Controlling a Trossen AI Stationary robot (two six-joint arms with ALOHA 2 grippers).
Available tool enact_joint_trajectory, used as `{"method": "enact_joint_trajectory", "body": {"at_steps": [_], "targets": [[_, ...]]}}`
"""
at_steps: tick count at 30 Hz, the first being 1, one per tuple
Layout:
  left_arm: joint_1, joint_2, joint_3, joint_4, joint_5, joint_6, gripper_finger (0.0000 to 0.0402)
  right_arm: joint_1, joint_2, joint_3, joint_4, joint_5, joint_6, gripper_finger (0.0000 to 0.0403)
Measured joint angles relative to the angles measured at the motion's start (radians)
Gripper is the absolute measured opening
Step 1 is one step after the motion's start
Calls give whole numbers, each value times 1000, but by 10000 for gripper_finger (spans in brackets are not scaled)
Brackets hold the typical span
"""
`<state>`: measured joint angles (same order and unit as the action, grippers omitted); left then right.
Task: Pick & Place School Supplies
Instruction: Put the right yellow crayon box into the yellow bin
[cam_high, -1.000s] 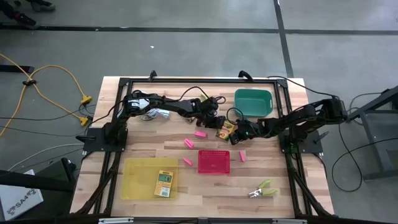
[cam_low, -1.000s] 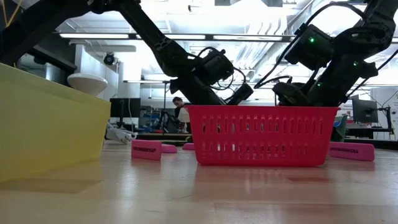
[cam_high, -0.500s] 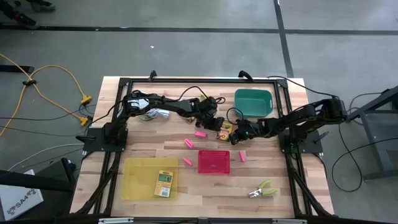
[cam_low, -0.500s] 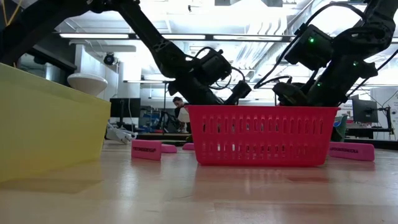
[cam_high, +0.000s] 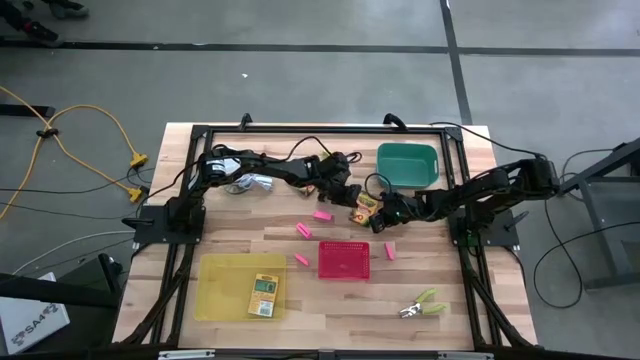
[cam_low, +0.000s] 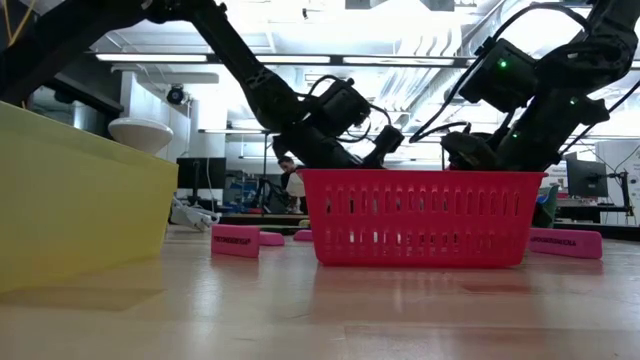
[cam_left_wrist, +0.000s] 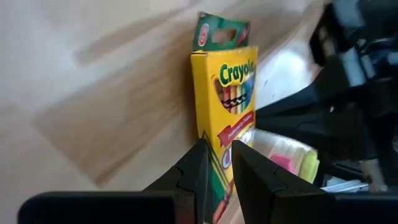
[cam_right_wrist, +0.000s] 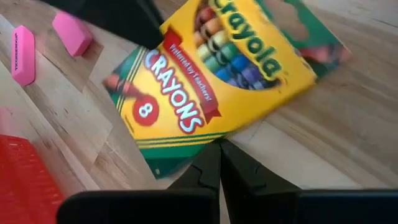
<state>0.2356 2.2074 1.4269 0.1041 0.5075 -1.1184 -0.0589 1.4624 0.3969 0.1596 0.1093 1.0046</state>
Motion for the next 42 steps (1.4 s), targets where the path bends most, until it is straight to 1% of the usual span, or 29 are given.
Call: {"method": "enact_joint_trajectory", "body": {"at_steps": [6, 9, 16, 19, 25, 33, 42], "targets": [[0, 0, 0, 4, 8, 5, 67, 0, 0, 0, 2, 0, -4, 2], [0, 1, 1, 5, 34, 7, 67, 0, 0, 0, -1, 0, -4, 2], [0, 1, 2, 6, 60, 7, 67, 0, 0, 0, -6, 0, -3, 2], [0, 1, 2, 12, 89, 7, 67, 0, 0, 1, -10, 0, -3, 2], [-5, 2, 6, 8, 107, 7, 67, 0, 0, 3, -20, 3, 14, 2], [-13, 1, 8, -17, 53, 29, 67, 0, 0, 4, -22, 1, 15, 2], [-13, 1, 7, -10, 34, 25, 67, 0, 0, 3, -20, -2, 15, 2]]}}
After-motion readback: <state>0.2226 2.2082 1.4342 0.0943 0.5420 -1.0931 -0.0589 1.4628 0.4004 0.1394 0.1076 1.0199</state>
